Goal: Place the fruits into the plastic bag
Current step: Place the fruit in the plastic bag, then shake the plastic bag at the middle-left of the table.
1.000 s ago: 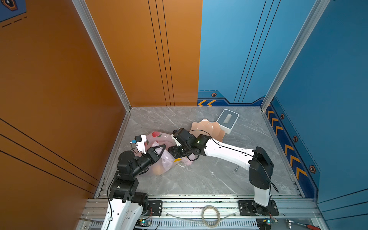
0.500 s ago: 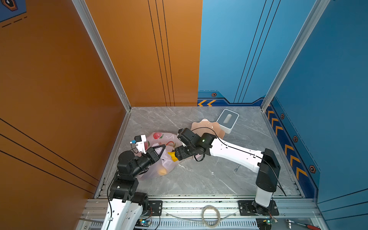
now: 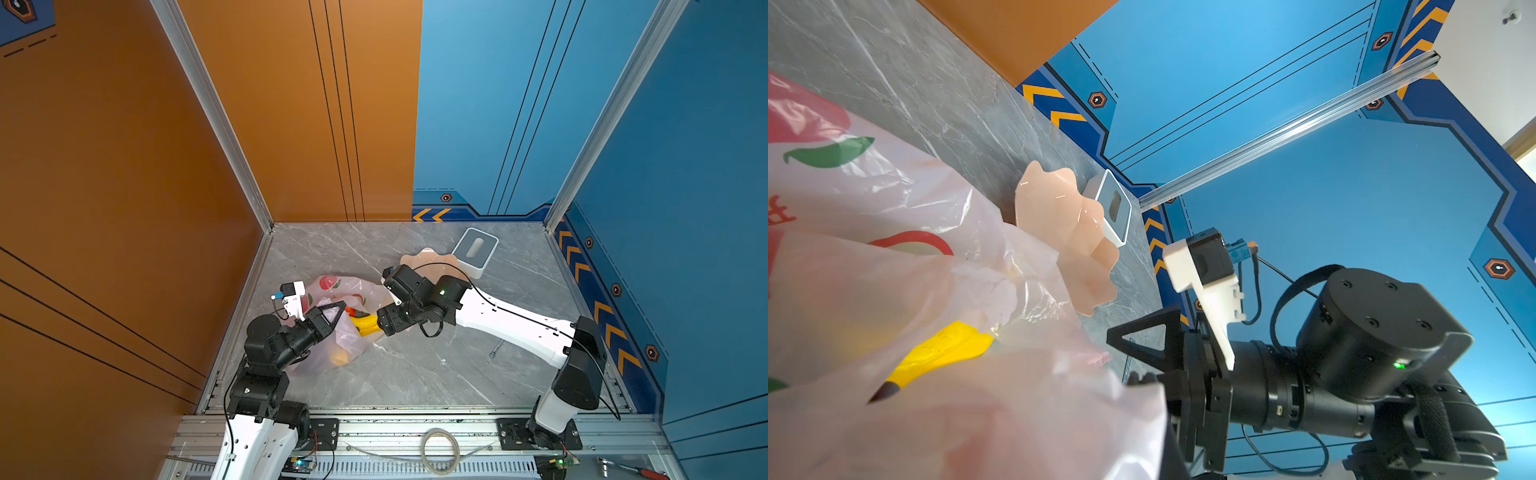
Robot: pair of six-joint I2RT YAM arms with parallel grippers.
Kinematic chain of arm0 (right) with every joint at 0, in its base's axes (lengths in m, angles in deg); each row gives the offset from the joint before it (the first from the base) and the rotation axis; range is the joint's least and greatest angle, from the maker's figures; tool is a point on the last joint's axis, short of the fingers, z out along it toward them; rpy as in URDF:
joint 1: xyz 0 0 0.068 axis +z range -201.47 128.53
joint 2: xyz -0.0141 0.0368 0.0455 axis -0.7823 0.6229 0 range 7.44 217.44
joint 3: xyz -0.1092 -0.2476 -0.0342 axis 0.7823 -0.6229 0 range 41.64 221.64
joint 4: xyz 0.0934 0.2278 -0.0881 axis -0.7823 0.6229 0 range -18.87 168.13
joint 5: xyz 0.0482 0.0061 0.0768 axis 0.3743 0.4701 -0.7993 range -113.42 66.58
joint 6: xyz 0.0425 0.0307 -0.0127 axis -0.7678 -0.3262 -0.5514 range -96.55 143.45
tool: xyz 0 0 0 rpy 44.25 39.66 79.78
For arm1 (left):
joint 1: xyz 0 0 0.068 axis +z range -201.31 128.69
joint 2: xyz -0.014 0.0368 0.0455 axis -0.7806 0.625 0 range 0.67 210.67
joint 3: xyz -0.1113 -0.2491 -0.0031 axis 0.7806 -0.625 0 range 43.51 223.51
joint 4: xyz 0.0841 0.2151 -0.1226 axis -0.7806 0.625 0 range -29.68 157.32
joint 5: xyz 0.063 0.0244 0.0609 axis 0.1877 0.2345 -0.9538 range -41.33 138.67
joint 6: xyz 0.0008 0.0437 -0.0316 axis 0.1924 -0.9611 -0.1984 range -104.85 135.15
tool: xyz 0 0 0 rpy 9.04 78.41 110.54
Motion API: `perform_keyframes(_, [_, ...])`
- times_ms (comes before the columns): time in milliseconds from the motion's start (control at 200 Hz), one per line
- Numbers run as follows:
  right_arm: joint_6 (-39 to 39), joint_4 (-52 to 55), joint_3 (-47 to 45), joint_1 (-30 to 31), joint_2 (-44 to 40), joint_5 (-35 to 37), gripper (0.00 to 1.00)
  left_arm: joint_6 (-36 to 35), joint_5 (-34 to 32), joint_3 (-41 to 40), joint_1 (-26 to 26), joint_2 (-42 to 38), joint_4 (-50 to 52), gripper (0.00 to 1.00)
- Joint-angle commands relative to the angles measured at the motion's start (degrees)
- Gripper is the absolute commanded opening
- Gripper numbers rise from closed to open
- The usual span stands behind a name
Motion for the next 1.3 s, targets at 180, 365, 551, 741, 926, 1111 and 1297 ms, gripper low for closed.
perform_keyframes(180, [8.18,7.37,-1.0,-2.17,0.32,4.48,0.89,-0.7,-0.32,0.02,0.51,-0.25,-0.88,0.0])
perform_keyframes(365, [9.79,7.29,0.61,-3.11,3.28,5.7,0.89,-0.77,-0.3,0.29,0.56,-0.14,-0.66,0.0])
perform_keyframes(551, [10.55,7.24,2.8,-3.56,7.32,4.61,0.88,-0.88,-0.42,0.89,0.54,0.08,-0.36,0.0])
perform_keyframes(741, [9.71,7.2,3.15,-4.46,9.99,6.07,0.86,-1.31,-0.56,1.52,0.59,-0.09,0.09,0.0])
perform_keyframes(926, [8.86,7.12,3.06,-5.18,10.31,6.77,0.72,-1.39,-0.65,1.63,0.59,-0.22,0.09,0.0])
perform_keyframes(1111, [8.51,7.2,2.93,-5.19,9.61,7.44,0.43,-1.35,-0.65,1.53,0.59,-0.31,0.09,0.0])
perform_keyframes(1297, [8.37,7.21,2.59,-5.26,8.95,7.73,0.09,-1.31,-0.69,1.36,0.68,-0.48,0.09,0.0])
